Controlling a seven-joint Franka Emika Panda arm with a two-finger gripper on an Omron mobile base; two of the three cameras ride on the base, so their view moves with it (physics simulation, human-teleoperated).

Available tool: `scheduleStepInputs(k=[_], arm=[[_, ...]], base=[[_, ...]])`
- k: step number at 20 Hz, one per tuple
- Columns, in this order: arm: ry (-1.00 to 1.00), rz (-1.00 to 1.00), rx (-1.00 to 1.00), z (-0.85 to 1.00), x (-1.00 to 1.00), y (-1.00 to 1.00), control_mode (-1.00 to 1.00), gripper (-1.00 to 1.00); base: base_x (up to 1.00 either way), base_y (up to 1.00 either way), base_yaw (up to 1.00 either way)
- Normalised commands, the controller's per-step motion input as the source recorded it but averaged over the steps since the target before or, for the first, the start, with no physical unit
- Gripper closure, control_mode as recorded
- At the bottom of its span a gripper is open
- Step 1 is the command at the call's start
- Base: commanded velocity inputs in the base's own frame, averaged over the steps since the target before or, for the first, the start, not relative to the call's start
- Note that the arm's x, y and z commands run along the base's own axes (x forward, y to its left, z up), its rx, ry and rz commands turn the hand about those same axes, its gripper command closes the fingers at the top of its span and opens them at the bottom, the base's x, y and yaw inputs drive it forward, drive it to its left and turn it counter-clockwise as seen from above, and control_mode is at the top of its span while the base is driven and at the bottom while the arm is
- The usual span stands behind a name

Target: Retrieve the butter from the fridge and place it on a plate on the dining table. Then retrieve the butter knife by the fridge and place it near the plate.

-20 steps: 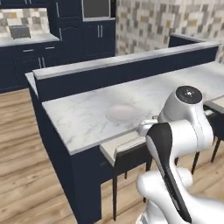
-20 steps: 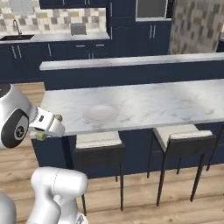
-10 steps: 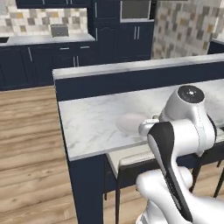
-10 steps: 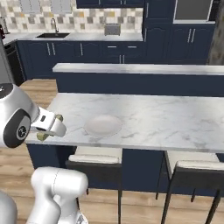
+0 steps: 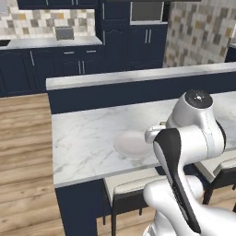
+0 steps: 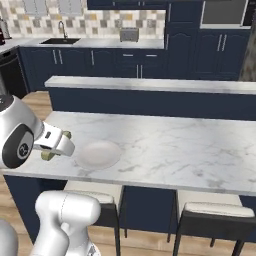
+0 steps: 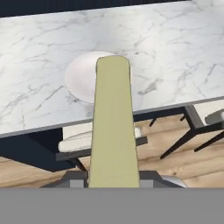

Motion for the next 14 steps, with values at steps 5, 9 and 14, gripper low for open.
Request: scheduleStepInputs(k=[5,9,14], arm=[[0.0,0.0,0.0,0.0,0.0,0.0,1.0,1.0],[0.0,0.0,0.0,0.0,0.0,0.0,1.0,1.0],[0.0,0.07,0.02,-0.24,0.58,0.0,-1.0,1.0]], base=[[0.1,-0.22,0.0],[0.27,0.0,0.0],[0.09,0.0,0.0]])
